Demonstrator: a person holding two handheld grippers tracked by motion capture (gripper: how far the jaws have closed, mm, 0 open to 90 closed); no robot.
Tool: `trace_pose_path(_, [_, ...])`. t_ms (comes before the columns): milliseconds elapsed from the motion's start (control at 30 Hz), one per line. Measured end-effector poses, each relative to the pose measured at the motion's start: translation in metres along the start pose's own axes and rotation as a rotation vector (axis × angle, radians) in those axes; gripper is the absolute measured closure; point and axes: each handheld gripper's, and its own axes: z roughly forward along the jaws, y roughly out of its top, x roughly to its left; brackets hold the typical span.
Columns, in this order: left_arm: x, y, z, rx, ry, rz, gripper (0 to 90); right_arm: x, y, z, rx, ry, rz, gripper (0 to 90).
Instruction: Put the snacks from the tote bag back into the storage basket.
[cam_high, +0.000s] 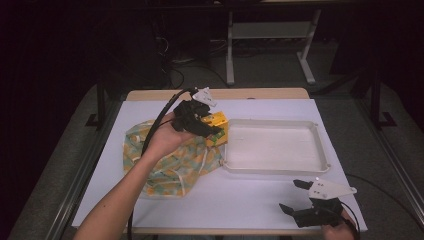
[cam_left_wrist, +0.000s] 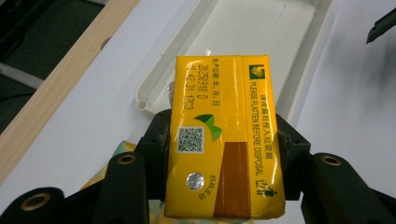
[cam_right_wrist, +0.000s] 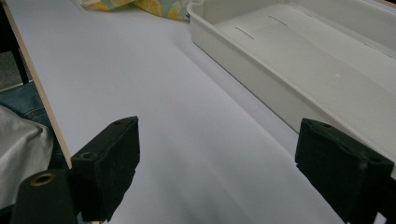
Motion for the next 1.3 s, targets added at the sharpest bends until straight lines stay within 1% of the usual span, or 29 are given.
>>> trace_pose_path(167, [-0.003,0.004,0.004,-0.005,-0.012,0.002,50.1,0.000,0.000,0.000,0.000,0.002,-0.004,13.5])
trace_pose_path(267, [-0.003,0.007,0.007,-0.002,-0.021,0.013,50.1,0.000,0.000,0.000,0.000,0.004,-0.004,13.5])
trace_pose_path(433, [-0.003,0.009,0.012,-0.003,-0.029,0.013,50.1,0.000,0.000,0.000,0.004,0.003,-0.009,13.5])
trace_pose_path(567, [-0.002,0.009,0.015,-0.006,-0.053,0.013,50.1,0.000,0.000,0.000,0.007,0.003,-0.010,13.4])
trace_pose_path(733, [-0.004,0.012,0.018,-0.005,-0.056,0.031,50.1,0.001,0.000,0.001,0.006,0.005,-0.009,13.5])
trace_pose_path(833, [-0.005,0.013,0.022,-0.001,-0.068,0.031,50.1,0.001,0.000,0.001,0.007,0.007,-0.004,13.4])
trace_pose_path(867, [-0.005,0.013,0.024,-0.007,-0.065,0.029,50.1,0.001,0.000,0.001,0.005,0.005,-0.006,13.4])
trace_pose_path(933, [-0.004,0.014,0.026,0.003,-0.072,0.040,50.1,0.001,0.000,0.000,0.007,0.006,-0.007,13.4])
trace_pose_path(1000, [-0.005,0.015,0.029,-0.001,-0.075,0.041,50.0,0.001,0.000,0.000,0.006,0.006,-0.008,13.5])
trace_pose_path(1033, [-0.004,0.016,0.030,0.003,-0.077,0.052,50.0,0.001,0.000,0.000,0.006,0.007,-0.007,13.4])
trace_pose_path(1067, [-0.005,0.016,0.031,0.004,-0.082,0.052,50.1,0.001,0.000,0.000,0.004,0.007,-0.005,13.4])
trace_pose_path(1100, [-0.005,0.017,0.033,-0.006,-0.083,0.047,50.1,0.002,0.000,0.000,0.002,0.005,-0.005,13.4])
trace_pose_path(1133, [-0.005,0.017,0.033,-0.001,-0.086,0.057,50.1,0.002,0.000,0.000,0.001,0.007,-0.002,13.5])
trace_pose_path(1233, [-0.006,0.019,0.038,-0.005,-0.097,0.055,50.1,0.002,0.000,0.000,0.000,0.008,-0.003,13.5])
trace_pose_path(1300, [-0.007,0.020,0.040,0.002,-0.103,0.059,50.1,0.002,0.000,0.000,-0.002,0.009,-0.004,13.5])
